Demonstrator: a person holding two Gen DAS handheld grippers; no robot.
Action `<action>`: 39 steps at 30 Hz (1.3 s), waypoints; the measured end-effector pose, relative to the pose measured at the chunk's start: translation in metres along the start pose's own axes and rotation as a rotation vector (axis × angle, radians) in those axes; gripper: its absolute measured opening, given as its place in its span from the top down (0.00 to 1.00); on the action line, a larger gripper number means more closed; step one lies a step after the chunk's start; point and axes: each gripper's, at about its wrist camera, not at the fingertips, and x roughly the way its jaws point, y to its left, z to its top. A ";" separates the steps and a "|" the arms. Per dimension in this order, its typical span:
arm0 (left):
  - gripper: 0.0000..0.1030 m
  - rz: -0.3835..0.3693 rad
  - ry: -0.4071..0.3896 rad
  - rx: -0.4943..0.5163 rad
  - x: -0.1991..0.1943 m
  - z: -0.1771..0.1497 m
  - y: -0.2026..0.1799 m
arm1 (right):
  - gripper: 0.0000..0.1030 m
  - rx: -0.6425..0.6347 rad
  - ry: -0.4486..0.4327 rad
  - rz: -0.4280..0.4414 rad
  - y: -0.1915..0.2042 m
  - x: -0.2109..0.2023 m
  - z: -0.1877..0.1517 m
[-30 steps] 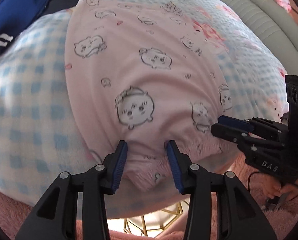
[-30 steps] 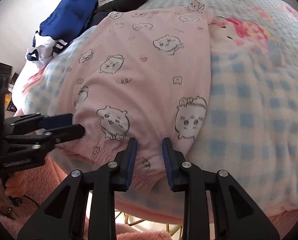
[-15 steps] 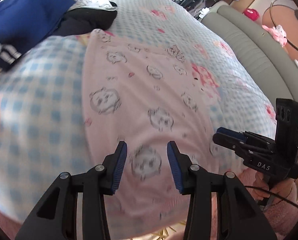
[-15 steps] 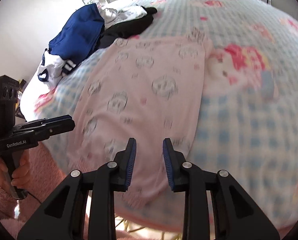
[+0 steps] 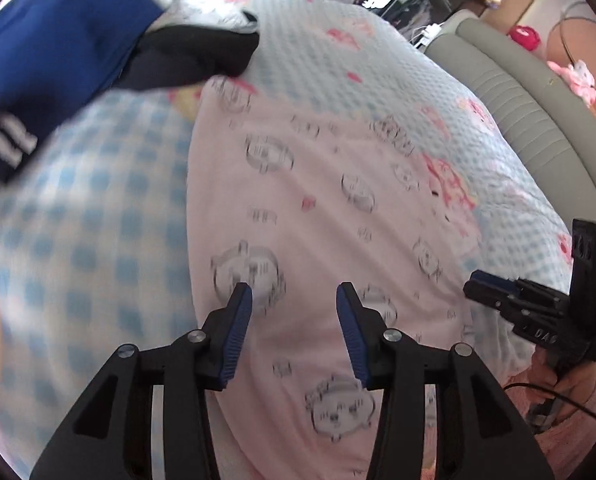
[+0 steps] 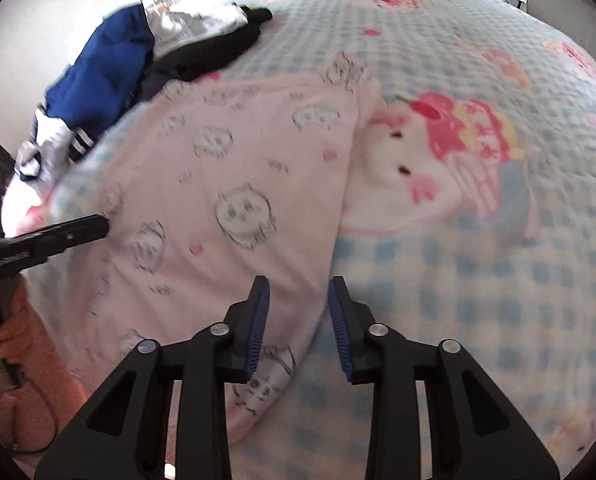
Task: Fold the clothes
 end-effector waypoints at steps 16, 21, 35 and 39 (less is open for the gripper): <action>0.59 0.096 0.012 0.023 0.035 0.055 0.019 | 0.70 0.001 -0.016 -0.190 -0.020 0.030 0.053; 0.58 0.150 0.062 0.071 0.069 0.069 0.016 | 0.70 -0.069 0.007 -0.091 0.005 0.049 0.068; 0.58 0.152 0.063 0.121 0.103 0.130 0.025 | 0.62 -0.035 -0.013 -0.094 -0.016 0.065 0.127; 0.59 0.226 0.041 0.064 0.095 0.134 0.047 | 0.76 -0.022 0.049 -0.168 -0.028 0.094 0.128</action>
